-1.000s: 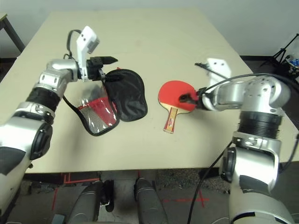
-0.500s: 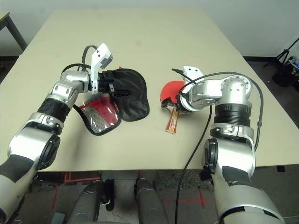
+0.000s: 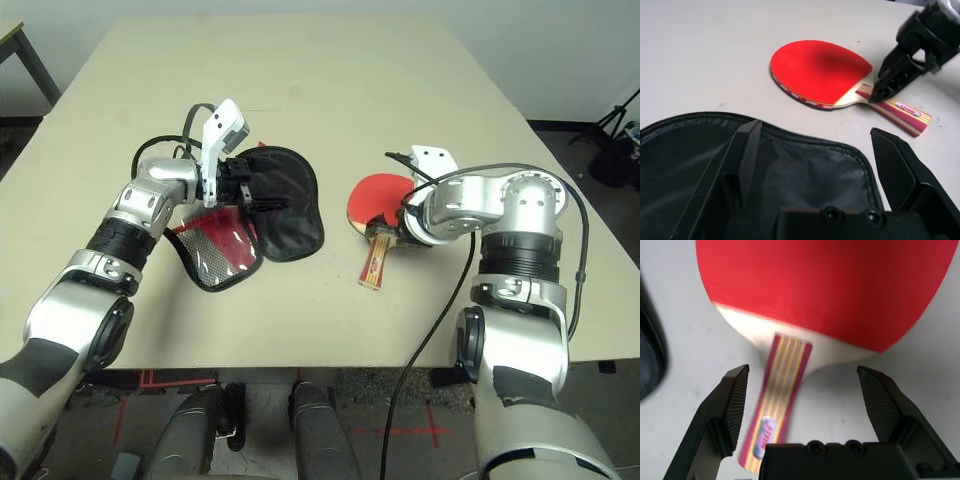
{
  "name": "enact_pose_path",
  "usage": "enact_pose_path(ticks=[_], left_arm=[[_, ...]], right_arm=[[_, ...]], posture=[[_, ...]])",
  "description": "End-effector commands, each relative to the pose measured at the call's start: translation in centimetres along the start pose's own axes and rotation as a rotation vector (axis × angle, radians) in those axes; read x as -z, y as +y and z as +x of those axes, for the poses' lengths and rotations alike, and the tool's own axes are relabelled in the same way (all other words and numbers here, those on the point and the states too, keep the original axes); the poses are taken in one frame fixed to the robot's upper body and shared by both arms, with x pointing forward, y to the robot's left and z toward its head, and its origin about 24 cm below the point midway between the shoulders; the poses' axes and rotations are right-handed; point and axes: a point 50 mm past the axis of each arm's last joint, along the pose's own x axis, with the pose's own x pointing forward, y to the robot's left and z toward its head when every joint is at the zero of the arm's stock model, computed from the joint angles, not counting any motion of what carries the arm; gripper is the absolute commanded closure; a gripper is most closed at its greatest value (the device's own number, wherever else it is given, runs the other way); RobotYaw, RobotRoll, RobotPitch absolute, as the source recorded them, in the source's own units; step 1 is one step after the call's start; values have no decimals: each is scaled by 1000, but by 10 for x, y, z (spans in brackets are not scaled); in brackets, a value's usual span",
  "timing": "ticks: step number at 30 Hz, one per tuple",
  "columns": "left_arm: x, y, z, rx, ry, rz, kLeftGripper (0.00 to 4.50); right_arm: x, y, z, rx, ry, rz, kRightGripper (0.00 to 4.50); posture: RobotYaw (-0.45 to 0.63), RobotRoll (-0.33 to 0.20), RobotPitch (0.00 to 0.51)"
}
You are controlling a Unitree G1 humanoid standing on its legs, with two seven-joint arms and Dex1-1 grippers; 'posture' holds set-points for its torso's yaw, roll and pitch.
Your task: Store the ping-pong paddle in its case and zip it.
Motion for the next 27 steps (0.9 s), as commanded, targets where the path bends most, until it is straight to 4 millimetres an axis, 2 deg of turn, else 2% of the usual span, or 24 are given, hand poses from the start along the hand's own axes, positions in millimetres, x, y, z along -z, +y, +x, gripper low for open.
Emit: enact_pose_path(ticks=[1, 6, 12, 15, 23, 25, 27], left_arm=[[6, -3, 2, 7, 9, -11, 0], [8, -6, 3, 11, 8, -17, 0], [10, -7, 2, 1, 7, -29, 0], [11, -8, 1, -3, 6, -35, 0], [14, -9, -1, -19, 7, -47, 0], [15, -9, -1, -21, 8, -49, 0], [15, -9, -1, -22, 7, -50, 0]], right_arm=[[13, 10, 2, -7, 13, 9, 52], [21, 15, 12, 14, 38, 38, 52], [13, 20, 14, 31, 58, 32, 52], [9, 28, 14, 31, 54, -27, 572], [0, 29, 14, 55, 26, -83, 3018], [-2, 26, 14, 80, 16, -91, 3348], [-4, 22, 15, 98, 10, -78, 3366]], posture=[[-169, 0, 169], [-153, 0, 171], [-134, 0, 173], [-128, 0, 171], [-121, 0, 167], [-119, 0, 166], [-116, 0, 161]])
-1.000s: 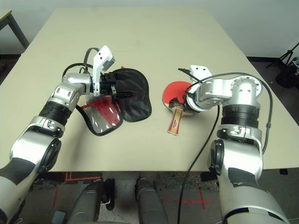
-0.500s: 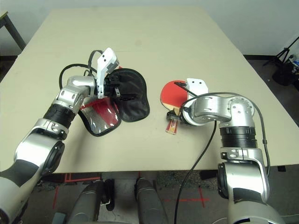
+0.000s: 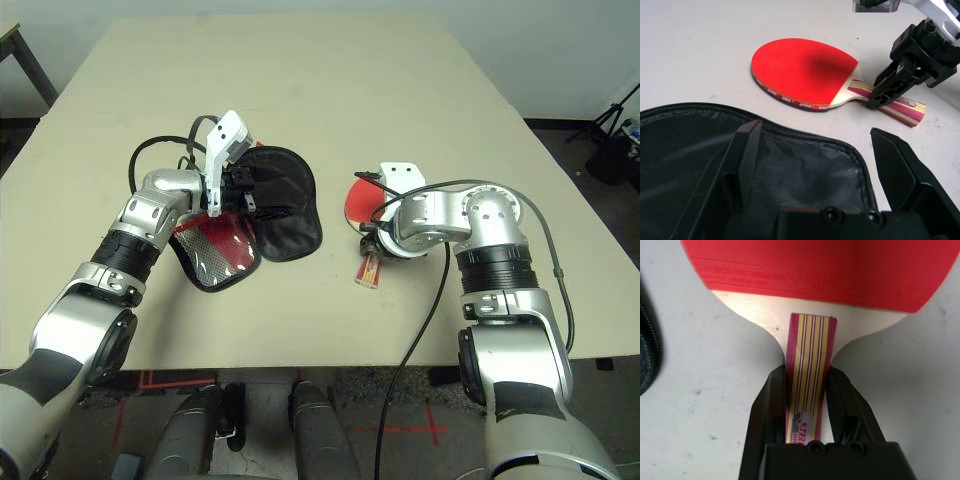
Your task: Store the ping-pong paddle in its case and zip it.
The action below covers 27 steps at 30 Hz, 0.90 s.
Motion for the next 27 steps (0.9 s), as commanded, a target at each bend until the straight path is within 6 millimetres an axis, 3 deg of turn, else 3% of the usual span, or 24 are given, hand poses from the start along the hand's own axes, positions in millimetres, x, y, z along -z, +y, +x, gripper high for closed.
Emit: enact_pose_path(ticks=[1, 8, 12, 19, 24, 27], left_arm=[[5, -2, 0, 2, 6, -14, 0], [5, -2, -1, -2, 4, -15, 0], [0, 1, -4, -32, -14, -19, 0], [-8, 10, -20, -88, -22, -3, 0], [-10, 20, -41, -138, 16, 26, 0], [-12, 26, -53, -170, 40, 34, 0]], right_arm=[[-3, -6, 1, 31, -11, 6, 3366], [-19, -17, -2, 57, -64, 90, 3369], [-38, -9, -11, 22, -123, 109, 3372], [-58, 63, -43, -234, -156, -37, 3374], [-52, 94, -48, -310, -133, -121, 3374], [-47, 101, -44, -317, -117, -138, 3374]], posture=[[-116, 0, 158], [-111, 0, 143], [-111, 0, 136], [-96, 0, 129], [-85, 0, 127], [-67, 0, 129]])
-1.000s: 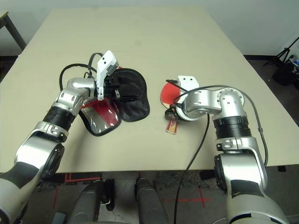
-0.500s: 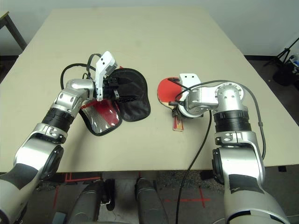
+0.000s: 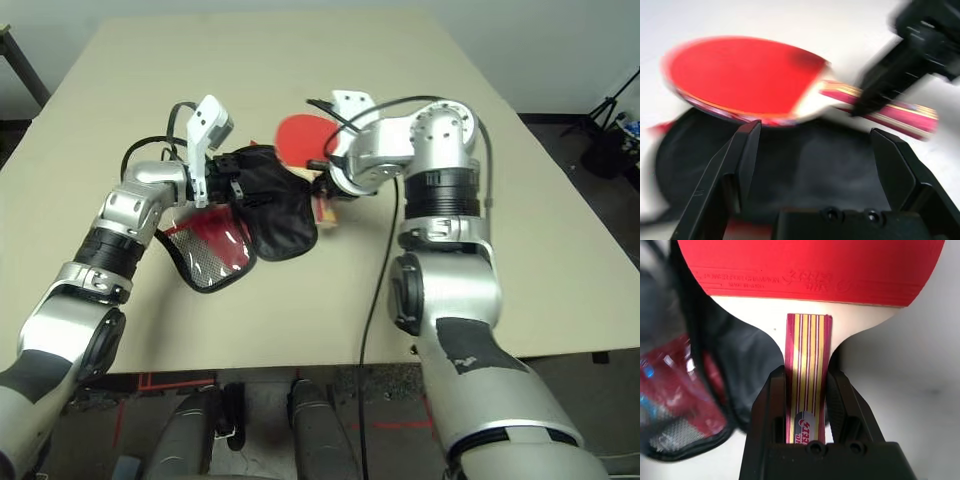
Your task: Store the ping-pong paddle in its case and zip it.
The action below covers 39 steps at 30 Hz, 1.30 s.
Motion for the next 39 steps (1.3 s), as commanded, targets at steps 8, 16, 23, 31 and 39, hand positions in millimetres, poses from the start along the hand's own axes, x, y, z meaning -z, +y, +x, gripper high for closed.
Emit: enact_pose_path(ticks=[8, 16, 23, 31, 39], left_arm=[[5, 9, -29, -46, 76, 17, 0], [7, 4, -34, -64, 75, -2, 0], [8, 3, -37, -89, 69, -19, 0], [11, 2, -39, -98, 71, -33, 0], [11, 1, -35, -99, 62, -44, 0]], right_arm=[[12, 4, 18, 19, 44, -39, 3375], [19, 4, 40, 50, 64, -51, 3375], [13, -8, 56, 96, 14, -33, 3375], [5, -4, 63, 83, -71, -106, 3375], [-1, 5, 63, 57, -115, -186, 3375]], posture=[[-23, 0, 134], [12, 0, 144], [31, 0, 153], [35, 0, 157], [27, 0, 160]])
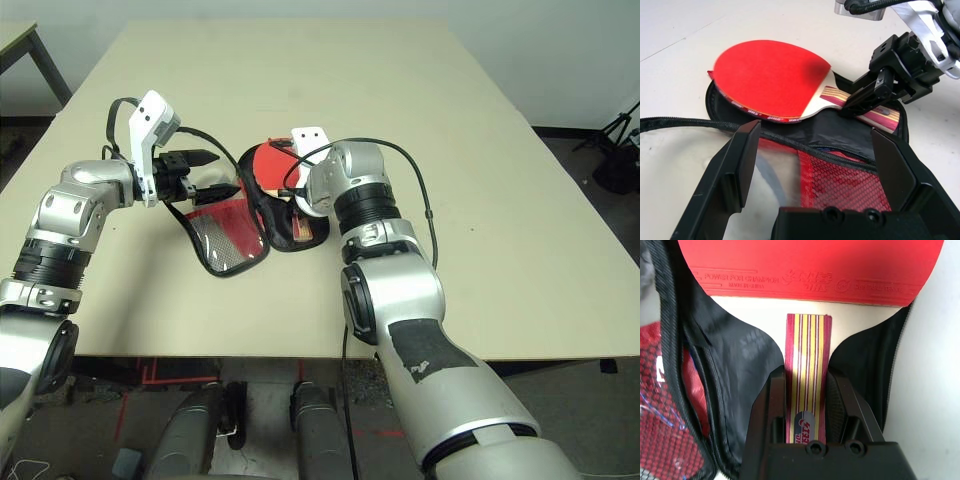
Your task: Store the ping-pong paddle in its case and zip it.
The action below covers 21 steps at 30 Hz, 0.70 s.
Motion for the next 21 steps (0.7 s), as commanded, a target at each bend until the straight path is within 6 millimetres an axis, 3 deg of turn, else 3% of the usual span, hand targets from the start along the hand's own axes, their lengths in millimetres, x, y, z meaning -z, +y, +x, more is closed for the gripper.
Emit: enact_pose_path(ticks=[1, 21], left_arm=[[4, -2, 0, 1, 1, -14, 0], [2, 0, 5, 4, -8, -12, 0]], right_arm=[[-10, 7, -5, -15, -38, -24, 3375], [7, 4, -5, -18, 70, 0, 3375]], posture=[[26, 0, 160], [7, 0, 160]])
